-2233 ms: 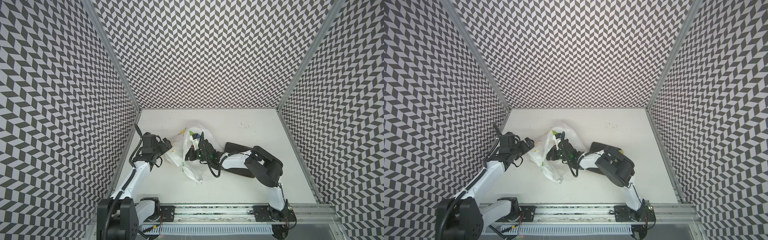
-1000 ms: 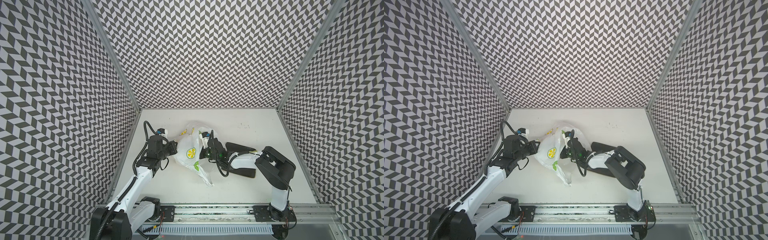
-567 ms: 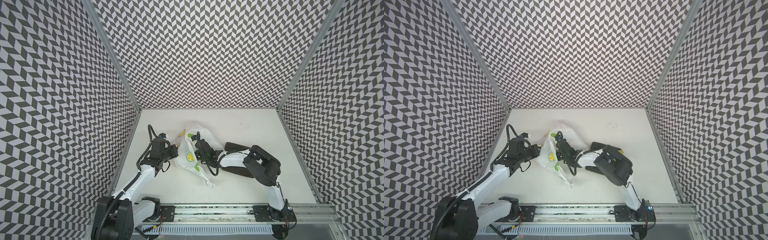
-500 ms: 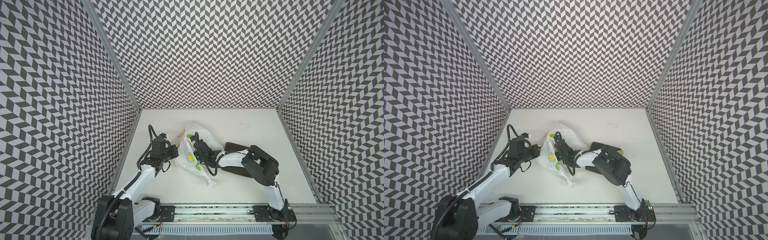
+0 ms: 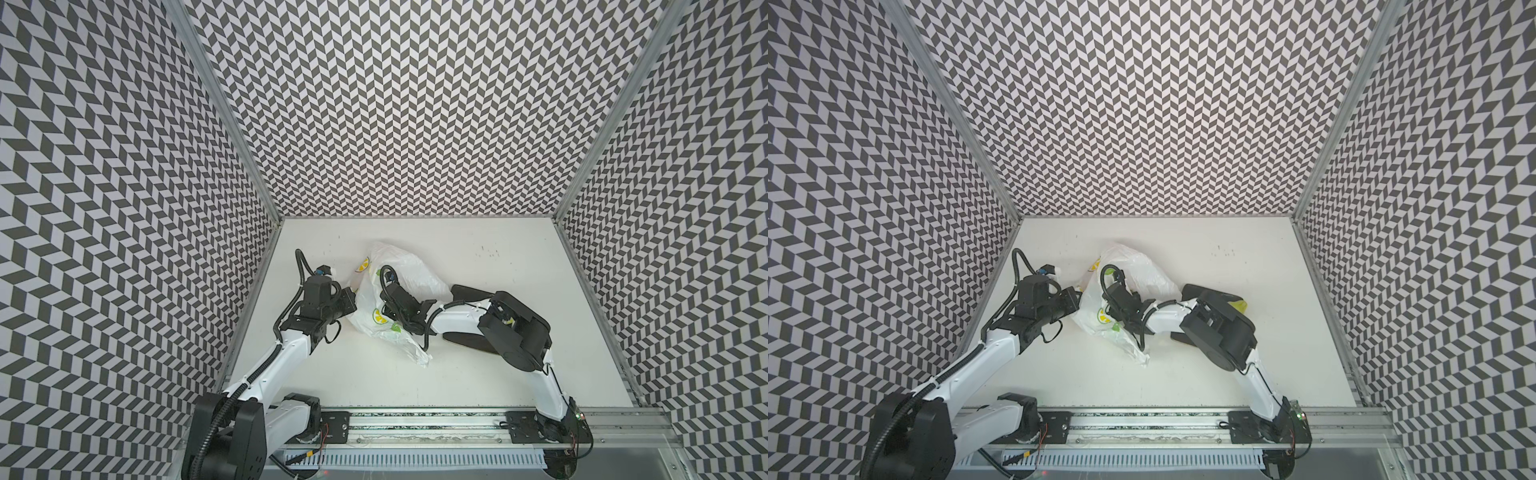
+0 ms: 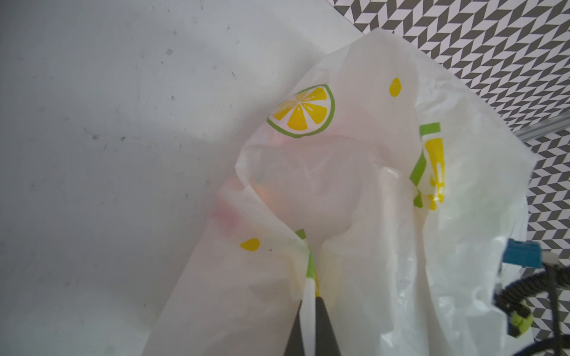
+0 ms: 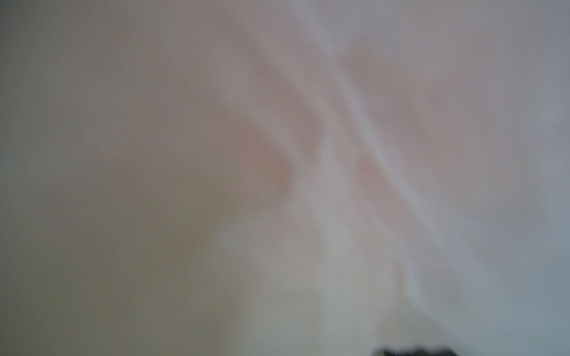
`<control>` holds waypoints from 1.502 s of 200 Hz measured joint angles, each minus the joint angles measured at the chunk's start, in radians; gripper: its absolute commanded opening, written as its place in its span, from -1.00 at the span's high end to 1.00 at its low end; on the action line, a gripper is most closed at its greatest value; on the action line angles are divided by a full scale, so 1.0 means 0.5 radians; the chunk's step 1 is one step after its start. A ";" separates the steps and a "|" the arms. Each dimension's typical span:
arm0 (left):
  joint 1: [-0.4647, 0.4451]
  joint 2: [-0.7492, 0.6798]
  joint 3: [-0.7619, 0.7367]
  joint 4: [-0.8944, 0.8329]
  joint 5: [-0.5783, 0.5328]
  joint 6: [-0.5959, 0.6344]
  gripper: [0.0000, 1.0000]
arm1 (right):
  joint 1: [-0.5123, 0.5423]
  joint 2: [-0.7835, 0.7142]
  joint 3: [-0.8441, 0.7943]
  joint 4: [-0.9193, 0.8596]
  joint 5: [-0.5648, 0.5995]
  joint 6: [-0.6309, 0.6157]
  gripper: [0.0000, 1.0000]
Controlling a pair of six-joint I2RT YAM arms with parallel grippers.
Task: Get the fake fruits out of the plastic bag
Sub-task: 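Grasp the yellow lemon inside the bag with the right gripper and pull out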
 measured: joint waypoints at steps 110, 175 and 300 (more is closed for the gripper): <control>0.043 0.068 0.006 0.008 -0.171 -0.005 1.00 | -0.002 -0.645 -0.661 0.137 -0.137 -0.115 -0.06; 0.045 0.068 0.006 0.019 -0.184 -0.005 1.00 | -0.002 -0.863 -0.831 0.245 -0.311 -0.113 -0.02; 0.063 0.099 0.001 0.086 -0.180 -0.002 1.00 | -0.002 -1.674 -1.232 -0.032 -0.494 -0.076 0.03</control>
